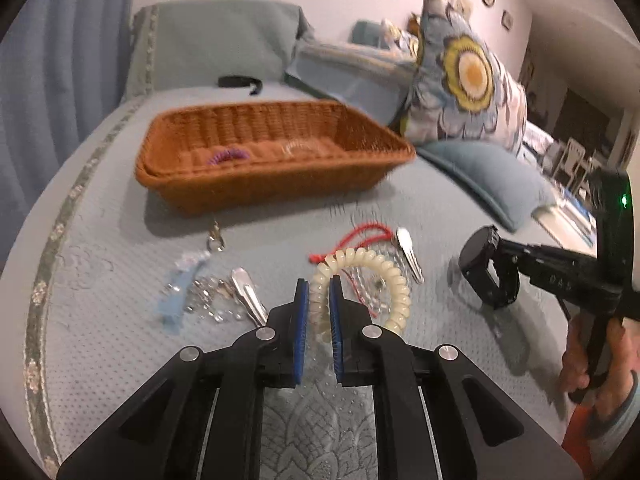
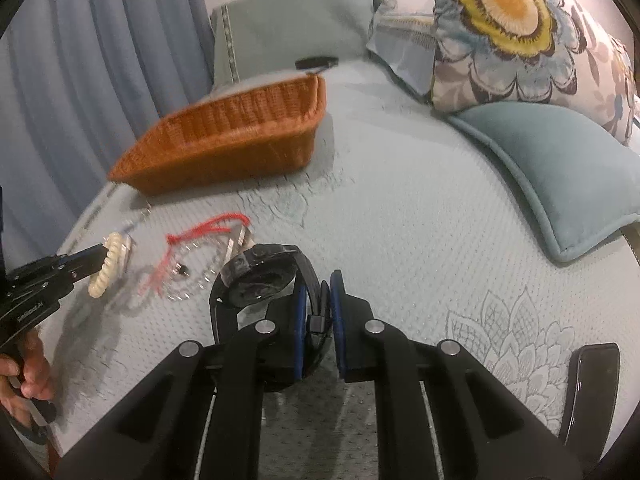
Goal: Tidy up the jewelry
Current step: 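Carry the cream bracelet and black watch into the basket and release both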
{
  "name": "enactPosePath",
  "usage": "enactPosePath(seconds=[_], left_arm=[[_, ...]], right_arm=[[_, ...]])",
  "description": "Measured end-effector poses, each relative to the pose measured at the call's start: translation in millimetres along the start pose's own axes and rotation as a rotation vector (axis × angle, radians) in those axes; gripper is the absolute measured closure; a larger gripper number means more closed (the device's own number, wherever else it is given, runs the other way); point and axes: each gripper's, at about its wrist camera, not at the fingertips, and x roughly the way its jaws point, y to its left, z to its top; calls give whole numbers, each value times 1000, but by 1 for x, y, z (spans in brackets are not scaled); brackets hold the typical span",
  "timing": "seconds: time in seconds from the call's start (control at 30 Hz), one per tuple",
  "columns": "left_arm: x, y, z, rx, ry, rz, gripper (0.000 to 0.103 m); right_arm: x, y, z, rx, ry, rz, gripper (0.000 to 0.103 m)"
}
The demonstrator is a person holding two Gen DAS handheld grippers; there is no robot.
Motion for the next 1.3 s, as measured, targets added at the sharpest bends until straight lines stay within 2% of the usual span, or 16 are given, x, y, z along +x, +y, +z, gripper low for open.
enactPosePath(seconds=[0.17,0.37,0.5,0.67,0.77,0.93,1.13,1.3], left_arm=[[-10,9,5,-44,-47,-2,95],[-22,16,15,-69,-95,9,95],[-29,19,41,-58,-133,26,95],[-26,27,85,-38,-178,57,94],[-10,36,110,-42,-188,83,94],[32,54,140,-42,-162,132,94],[74,68,148,-59,-102,167,94],[100,74,140,-58,-34,193,94]], right_arm=[[-9,2,2,23,-51,14,93],[-33,13,12,12,-184,46,93],[-32,34,43,-8,-208,100,93],[-6,57,99,-8,-211,164,93],[27,69,134,-7,-179,167,93],[85,81,169,13,-87,141,93],[145,88,180,-8,23,54,93],[168,84,173,-14,95,27,93]])
